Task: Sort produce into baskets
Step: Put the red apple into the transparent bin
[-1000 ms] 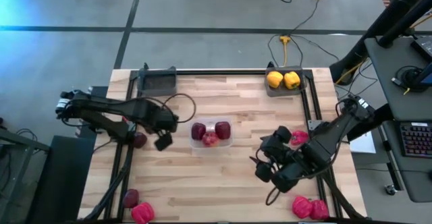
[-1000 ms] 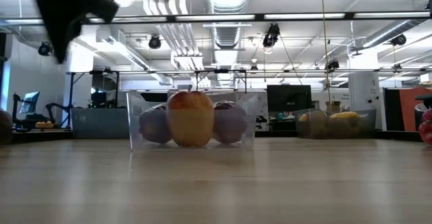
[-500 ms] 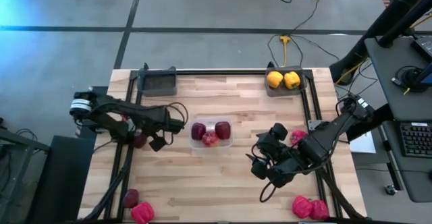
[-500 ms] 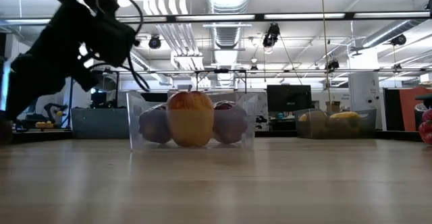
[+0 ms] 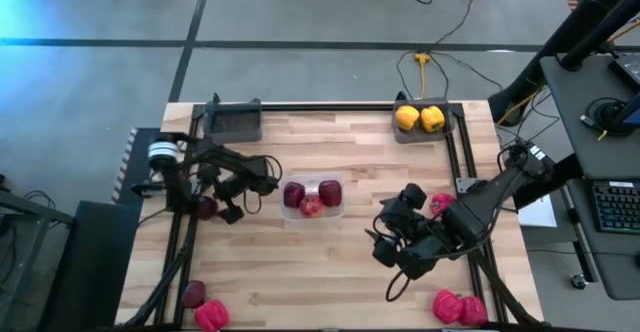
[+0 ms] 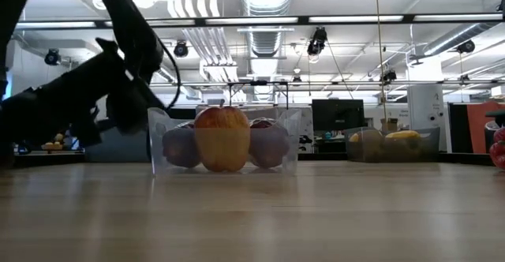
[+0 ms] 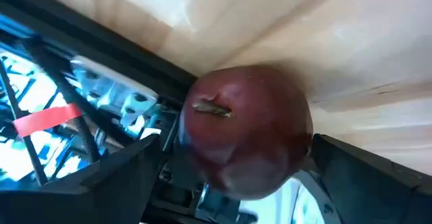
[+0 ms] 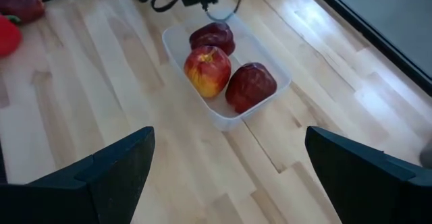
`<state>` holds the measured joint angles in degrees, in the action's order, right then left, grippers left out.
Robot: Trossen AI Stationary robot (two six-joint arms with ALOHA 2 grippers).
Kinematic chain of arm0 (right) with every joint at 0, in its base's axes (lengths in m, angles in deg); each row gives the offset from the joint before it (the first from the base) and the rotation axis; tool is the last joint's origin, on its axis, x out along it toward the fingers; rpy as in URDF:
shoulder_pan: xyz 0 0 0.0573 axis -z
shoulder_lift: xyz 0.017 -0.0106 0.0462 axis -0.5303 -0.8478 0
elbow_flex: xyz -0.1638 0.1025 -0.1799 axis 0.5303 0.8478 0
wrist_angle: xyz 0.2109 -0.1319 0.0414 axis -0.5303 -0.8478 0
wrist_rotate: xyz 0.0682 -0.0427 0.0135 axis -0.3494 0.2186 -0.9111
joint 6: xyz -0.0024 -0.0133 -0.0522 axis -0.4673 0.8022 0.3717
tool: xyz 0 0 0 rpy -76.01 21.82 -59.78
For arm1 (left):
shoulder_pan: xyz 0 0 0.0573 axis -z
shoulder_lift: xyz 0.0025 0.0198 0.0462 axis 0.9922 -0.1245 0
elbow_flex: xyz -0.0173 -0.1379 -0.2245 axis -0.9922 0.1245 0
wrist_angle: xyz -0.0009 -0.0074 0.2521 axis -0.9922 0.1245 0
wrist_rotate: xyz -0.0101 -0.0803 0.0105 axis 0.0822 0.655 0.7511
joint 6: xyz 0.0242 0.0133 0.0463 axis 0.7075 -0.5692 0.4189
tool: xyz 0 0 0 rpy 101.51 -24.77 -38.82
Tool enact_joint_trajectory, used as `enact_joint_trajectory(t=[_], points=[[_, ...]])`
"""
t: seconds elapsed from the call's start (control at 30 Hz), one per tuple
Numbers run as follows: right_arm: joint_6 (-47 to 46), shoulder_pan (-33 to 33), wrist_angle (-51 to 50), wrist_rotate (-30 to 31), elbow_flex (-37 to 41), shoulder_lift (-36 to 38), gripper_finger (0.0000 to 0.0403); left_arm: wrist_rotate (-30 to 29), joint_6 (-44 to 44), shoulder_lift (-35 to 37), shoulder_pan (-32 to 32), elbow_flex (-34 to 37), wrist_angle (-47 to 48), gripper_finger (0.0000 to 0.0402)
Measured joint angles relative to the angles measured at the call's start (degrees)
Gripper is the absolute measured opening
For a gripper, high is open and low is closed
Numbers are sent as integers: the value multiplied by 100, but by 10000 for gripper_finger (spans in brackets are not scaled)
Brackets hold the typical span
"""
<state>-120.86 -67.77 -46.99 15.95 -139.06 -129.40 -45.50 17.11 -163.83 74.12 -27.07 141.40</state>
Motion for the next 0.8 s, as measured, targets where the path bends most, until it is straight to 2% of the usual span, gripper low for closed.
enact_joint_trajectory(t=[0.23,0.37,0.47,0.6,0.73,0.8], points=[[-82,-181,-25,1,0,0,375,49,405,-687,21,-32,-13,351],[-211,-307,-71,0,0,0,375,211,438,-678,77,-36,-360,330],[-350,-348,-205,0,0,0,375,214,439,-520,164,-36,-463,299],[-481,-336,-442,2,2,0,375,238,367,41,378,-105,-114,252],[-457,-323,-527,1,2,0,375,240,34,1030,709,-503,551,248],[-450,-288,-529,0,2,0,375,241,-280,1651,916,-849,482,248]])
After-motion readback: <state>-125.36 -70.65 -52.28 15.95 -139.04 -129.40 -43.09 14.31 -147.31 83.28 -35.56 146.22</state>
